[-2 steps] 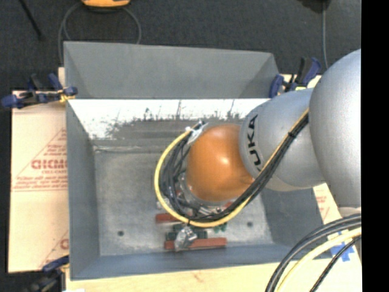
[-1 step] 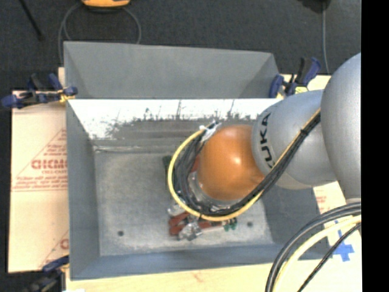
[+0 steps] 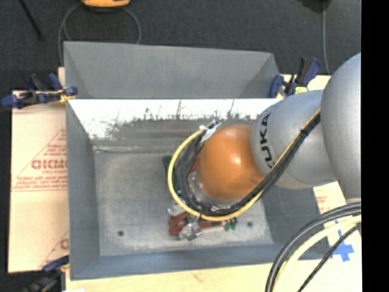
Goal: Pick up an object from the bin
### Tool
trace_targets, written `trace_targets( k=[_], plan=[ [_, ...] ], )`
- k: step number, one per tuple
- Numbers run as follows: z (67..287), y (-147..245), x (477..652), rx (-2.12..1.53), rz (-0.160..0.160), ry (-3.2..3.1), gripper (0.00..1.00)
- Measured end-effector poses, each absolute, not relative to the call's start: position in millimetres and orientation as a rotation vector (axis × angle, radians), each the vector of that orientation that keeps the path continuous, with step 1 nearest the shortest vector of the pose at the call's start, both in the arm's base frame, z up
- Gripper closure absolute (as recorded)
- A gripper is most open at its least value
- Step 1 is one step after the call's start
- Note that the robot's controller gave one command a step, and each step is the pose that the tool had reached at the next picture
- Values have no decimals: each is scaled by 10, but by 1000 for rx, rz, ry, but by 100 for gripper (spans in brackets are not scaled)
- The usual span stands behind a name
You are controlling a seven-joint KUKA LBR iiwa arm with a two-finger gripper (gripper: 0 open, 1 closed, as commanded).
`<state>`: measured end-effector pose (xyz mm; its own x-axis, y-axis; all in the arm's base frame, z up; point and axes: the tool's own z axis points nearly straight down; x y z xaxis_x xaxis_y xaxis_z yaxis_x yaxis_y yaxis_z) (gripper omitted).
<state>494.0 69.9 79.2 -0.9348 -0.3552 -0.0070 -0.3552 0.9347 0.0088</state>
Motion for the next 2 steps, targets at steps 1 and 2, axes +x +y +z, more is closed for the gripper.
trace_targets(
  k=[1,2],
  plan=[
    [800,704,4938,-567,14,3084,100],
    [827,697,4936,-567,10,3083,100]
  ],
)
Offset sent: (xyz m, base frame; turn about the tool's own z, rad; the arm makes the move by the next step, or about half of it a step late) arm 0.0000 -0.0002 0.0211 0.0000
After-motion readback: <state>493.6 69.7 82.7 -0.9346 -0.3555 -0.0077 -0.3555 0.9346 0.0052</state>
